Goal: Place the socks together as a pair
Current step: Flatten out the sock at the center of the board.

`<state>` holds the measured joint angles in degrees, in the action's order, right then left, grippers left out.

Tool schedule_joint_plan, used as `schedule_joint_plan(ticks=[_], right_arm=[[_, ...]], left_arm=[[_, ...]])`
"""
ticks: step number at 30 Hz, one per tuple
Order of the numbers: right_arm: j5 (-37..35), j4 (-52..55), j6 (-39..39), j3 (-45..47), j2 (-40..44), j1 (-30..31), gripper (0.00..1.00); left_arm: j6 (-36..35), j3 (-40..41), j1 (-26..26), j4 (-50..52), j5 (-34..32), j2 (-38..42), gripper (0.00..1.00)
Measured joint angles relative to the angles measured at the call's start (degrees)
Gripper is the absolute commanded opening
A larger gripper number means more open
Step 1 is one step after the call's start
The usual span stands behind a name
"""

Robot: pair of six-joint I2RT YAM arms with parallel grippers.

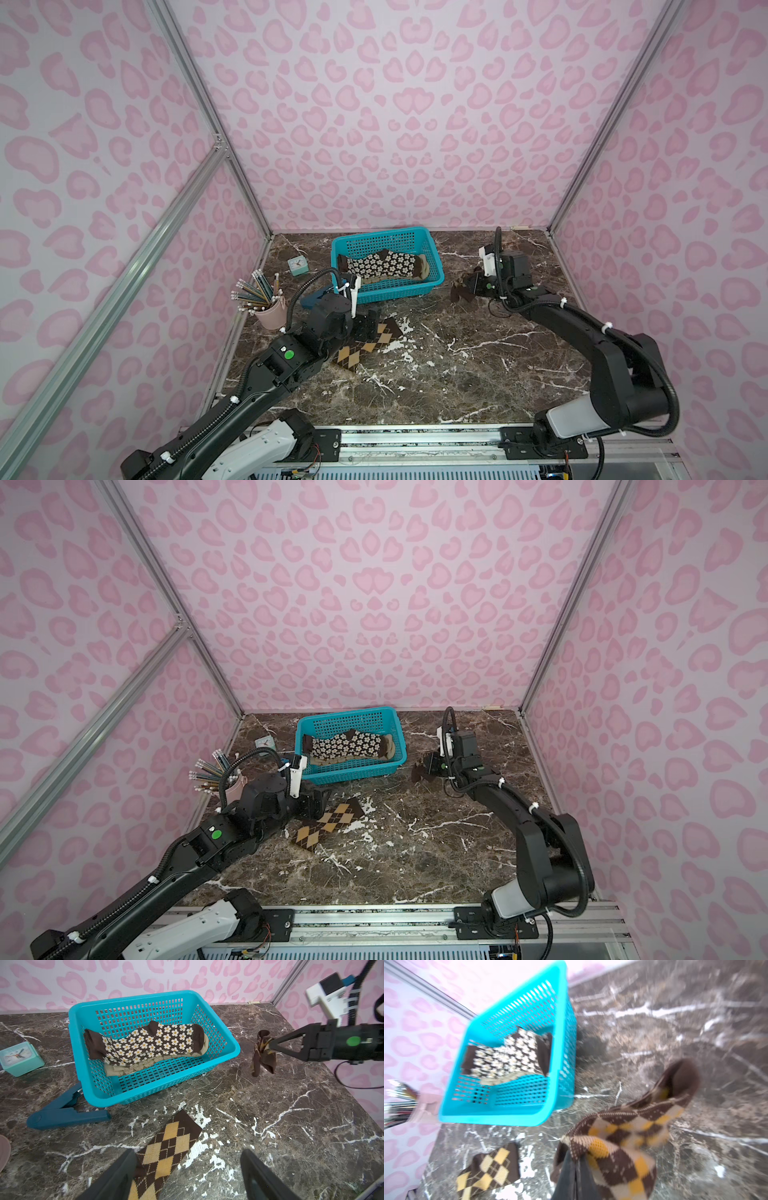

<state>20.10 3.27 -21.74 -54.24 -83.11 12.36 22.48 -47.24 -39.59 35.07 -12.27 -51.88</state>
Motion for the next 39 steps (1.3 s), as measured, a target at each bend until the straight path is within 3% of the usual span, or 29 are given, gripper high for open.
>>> schedule_joint_plan(ticks=[6, 15, 22, 27, 30, 32, 33, 39], right_arm=[[0.24, 9.25, 1.33, -0.13, 10.67, 0.0, 0.0], [-0.2, 17.25, 1.77, 2.71, 19.19, 0.15, 0.0], [-3.23, 19.91, -1.31, 8.2, 16.98, -8.22, 0.0], [-4.11, 19.37, -2.51, 10.19, 12.44, -14.64, 0.01], [-3.72, 18.62, -2.56, 10.43, 8.55, -19.32, 0.12], [-3.89, 18.45, -3.28, 10.45, 6.54, -22.45, 0.31], [-3.98, 18.27, -3.54, 10.49, 5.99, -23.96, 0.36], [-7.65, 17.97, -4.59, 10.43, 8.85, -28.22, 0.48]], left_arm=[[-0.02, -0.98, 0.0, 0.24, 0.31, -0.15, 0.83], [-0.02, -1.11, -0.26, -0.74, 2.73, -1.9, 0.82], [0.02, 0.26, -3.13, -3.54, 4.83, -3.21, 0.81], [0.46, 0.39, -9.9, -6.99, 5.33, -8.94, 0.8], [0.68, -0.94, -14.53, -8.92, 4.68, -15.08, 0.79], [1.2, -2.54, -16.94, -10.34, 4.33, -19.93, 0.78], [1.53, -3.52, -17.86, -11.23, 4.35, -22.56, 0.78], [3.28, -11.21, -21.24, -15.87, 5.51, -37.59, 0.75]])
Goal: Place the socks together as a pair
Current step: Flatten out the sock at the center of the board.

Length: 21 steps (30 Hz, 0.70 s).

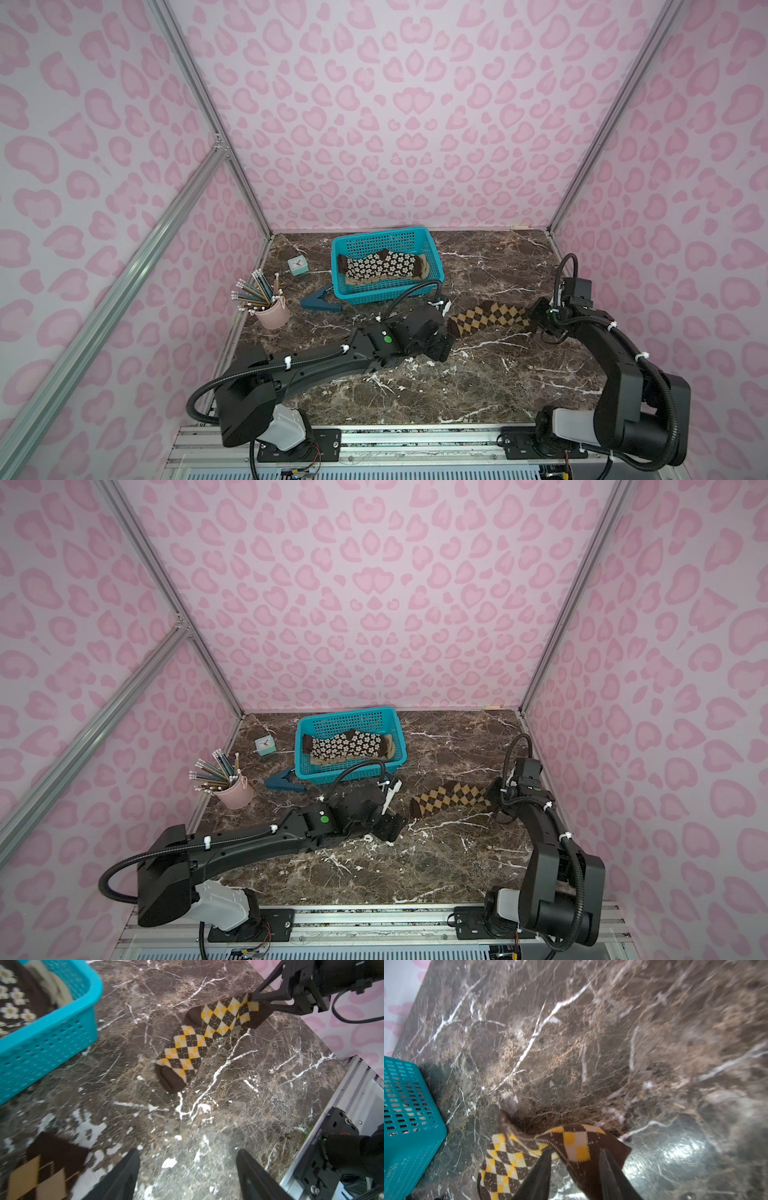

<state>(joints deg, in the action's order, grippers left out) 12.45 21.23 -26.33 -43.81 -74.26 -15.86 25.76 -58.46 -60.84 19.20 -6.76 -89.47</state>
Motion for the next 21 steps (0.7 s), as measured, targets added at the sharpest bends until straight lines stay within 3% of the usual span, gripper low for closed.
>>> schedule_joint_plan(ticks=[6, 10, 12, 21], right_arm=[[-0.85, 0.04, 1.36, -1.09, 4.48, 0.07, 0.48], [-2.03, 1.16, 2.4, -1.01, 5.49, 0.11, 0.47], [-1.49, 0.22, 2.75, -0.02, 6.54, 0.13, 0.45], [2.32, -2.23, 2.08, 1.95, -0.11, 0.39, 0.45]], left_arm=[[1.33, -9.35, -0.04, -2.14, 1.33, -12.68, 0.65], [2.12, -16.57, 0.24, -2.25, 0.46, -20.39, 0.43], [2.47, -18.58, 0.81, -2.25, 0.39, -23.21, 0.37], [3.72, -23.87, 1.68, -1.81, -1.03, -33.22, 0.29]])
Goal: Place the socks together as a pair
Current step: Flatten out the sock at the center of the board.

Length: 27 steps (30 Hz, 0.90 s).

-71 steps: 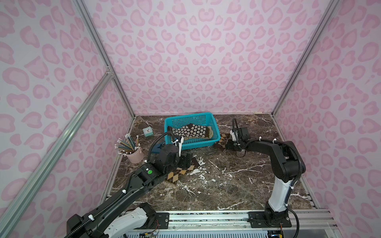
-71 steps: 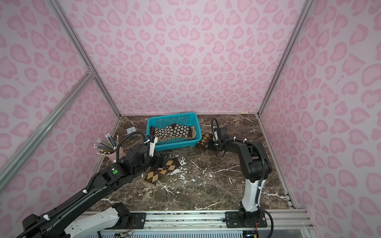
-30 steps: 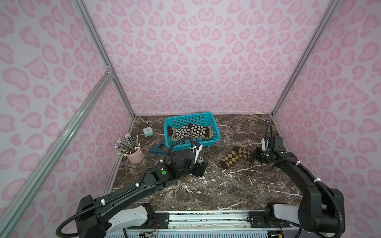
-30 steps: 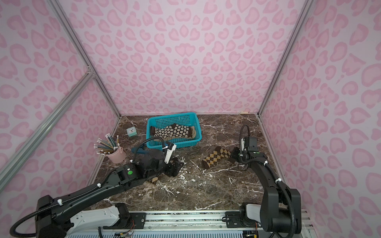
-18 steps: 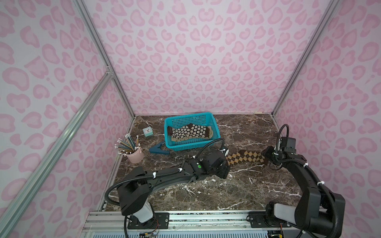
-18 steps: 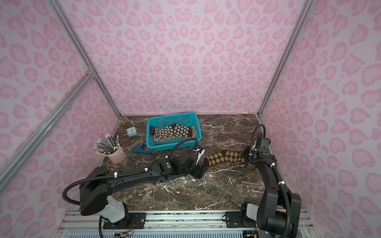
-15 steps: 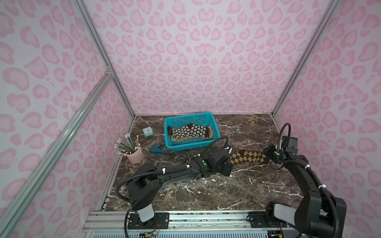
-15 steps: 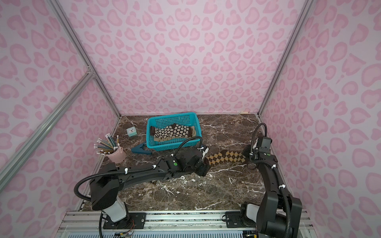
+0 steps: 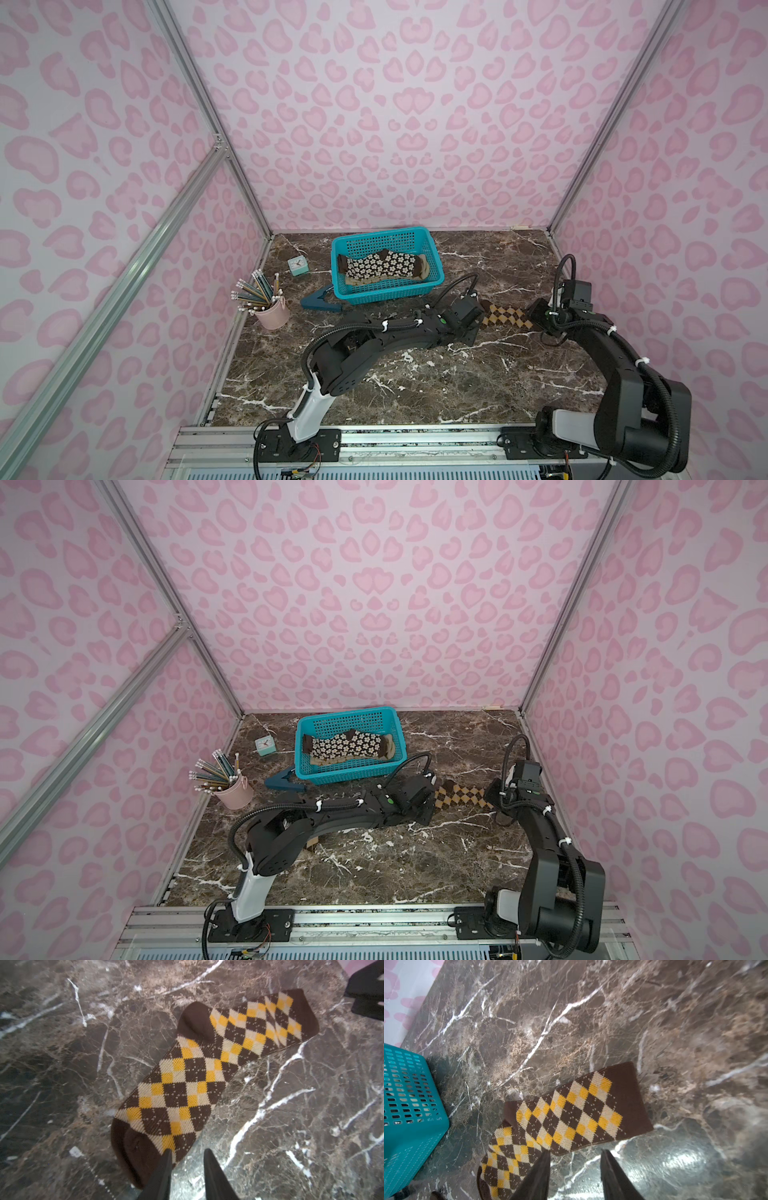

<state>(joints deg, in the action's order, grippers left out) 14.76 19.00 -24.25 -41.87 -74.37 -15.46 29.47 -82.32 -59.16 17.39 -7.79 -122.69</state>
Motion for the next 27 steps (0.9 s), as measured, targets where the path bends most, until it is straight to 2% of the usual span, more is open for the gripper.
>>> schedule_joint_plan(ticks=[6, 10, 12, 15, 16, 21, 27], right_arm=[[2.69, -2.19, 0.04, 1.95, 0.96, 0.81, 0.49], [4.09, -2.67, 0.09, 2.54, 1.22, 6.4, 0.52], [4.22, -2.49, 0.24, 2.27, 1.14, 12.17, 0.55], [3.67, -2.49, -0.07, 1.84, 1.2, 21.92, 0.61], [2.93, -2.47, -0.59, 1.86, 1.25, 25.11, 0.64], [-0.87, -2.62, -3.67, 1.75, 1.11, 36.92, 0.71], [-5.68, -3.61, -4.42, -0.61, -2.43, 48.59, 0.74]], left_arm=[[1.01, 3.15, 1.49, -0.37, -1.77, -0.92, 0.28], [1.62, 8.74, 2.29, -4.33, -2.84, 1.44, 0.27], [2.19, 13.31, 2.21, -5.57, -2.82, 4.81, 0.37], [3.91, 20.33, 0.9, -4.17, -1.03, 13.6, 0.64], [4.55, 21.75, 0.35, -3.85, -1.01, 17.35, 0.69], [7.5, 26.08, -0.57, -4.24, -2.14, 33.24, 0.81], [10.88, 33.0, -0.2, 2.97, -7.45, 48.85, 0.91]])
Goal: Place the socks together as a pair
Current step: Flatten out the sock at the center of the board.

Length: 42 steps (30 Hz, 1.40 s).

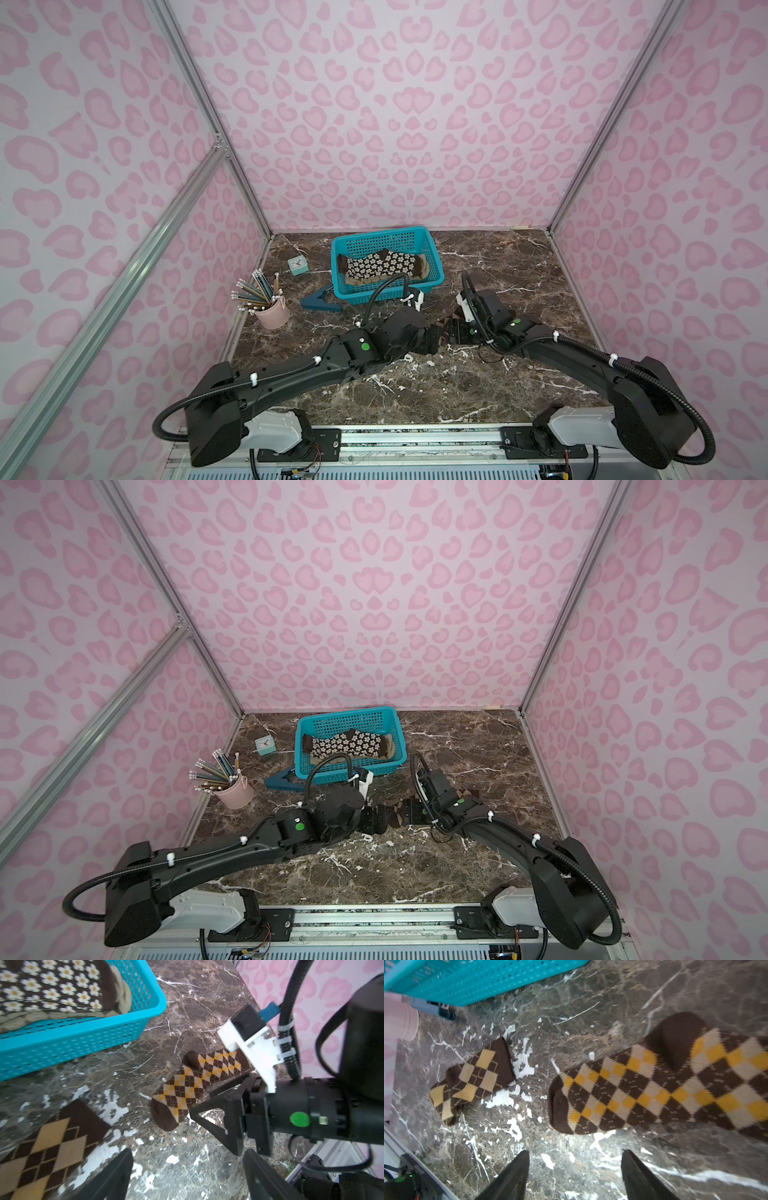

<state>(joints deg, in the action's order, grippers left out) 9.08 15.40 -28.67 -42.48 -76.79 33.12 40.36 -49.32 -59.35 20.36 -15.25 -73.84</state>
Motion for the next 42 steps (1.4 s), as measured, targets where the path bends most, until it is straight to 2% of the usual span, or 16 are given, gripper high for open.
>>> schedule_joint_plan(ticks=[4, 11, 16, 18, 20, 22, 25, 30, 34, 38, 42], right_arm=[[-4.37, 0.87, 0.24, -3.72, -6.43, 5.75, 0.74], [-14.38, 3.61, 1.6, -12.63, -18.36, 12.46, 0.7], [-22.47, 6.54, 2.75, -16.68, -24.74, 14.86, 0.6], [-24.44, 6.86, 2.84, -17.38, -25.99, 15.34, 0.53], [-25.42, 6.1, 2.69, -17.44, -26.6, 15.76, 0.37], [-25.51, 4.83, 2.75, -17.4, -27.12, 16.06, 0.16], [-26.73, 4.63, 2.78, -17.44, -26.75, 16.15, 0.01], [-23.15, 7.78, 3.91, -19.23, -18.08, 19.28, 0.0], [-13.9, 5.73, 4.2, -25.16, -10.38, 20.94, 0.0], [-4.59, 3.43, 2.49, -30.6, -7.26, 22.99, 0.0], [0.57, -1.51, 0.17, -26.91, -2.23, 22.08, 0.0]], left_arm=[[2.38, 4.94, 2.93, 5.01, -2.91, 11.21, 0.94], [4.26, 8.28, 8.79, 16.22, -5.6, 23.21, 0.95], [4.7, 8.41, 12.46, 21.9, -6.71, 28.72, 0.96], [4.7, 7.8, 13.16, 23.04, -6.95, 28.72, 0.96], [4.68, 7.56, 13.64, 23.67, -7.21, 28.15, 0.96], [4.66, 7.56, 13.92, 24.37, -7.17, 28.04, 0.96], [4.48, 7.56, 14.49, 24.5, -7.13, 28.33, 0.96], [4.44, 7.54, 15.08, 24.92, -7.13, 30.12, 0.96], [3.56, 6.78, 15.32, 25.07, -7.06, 30.25, 0.95], [3.13, 4.81, 15.32, 25.38, -7.15, 30.49, 0.95], [2.03, 2.23, 15.32, 25.4, -7.3, 30.62, 0.93]])
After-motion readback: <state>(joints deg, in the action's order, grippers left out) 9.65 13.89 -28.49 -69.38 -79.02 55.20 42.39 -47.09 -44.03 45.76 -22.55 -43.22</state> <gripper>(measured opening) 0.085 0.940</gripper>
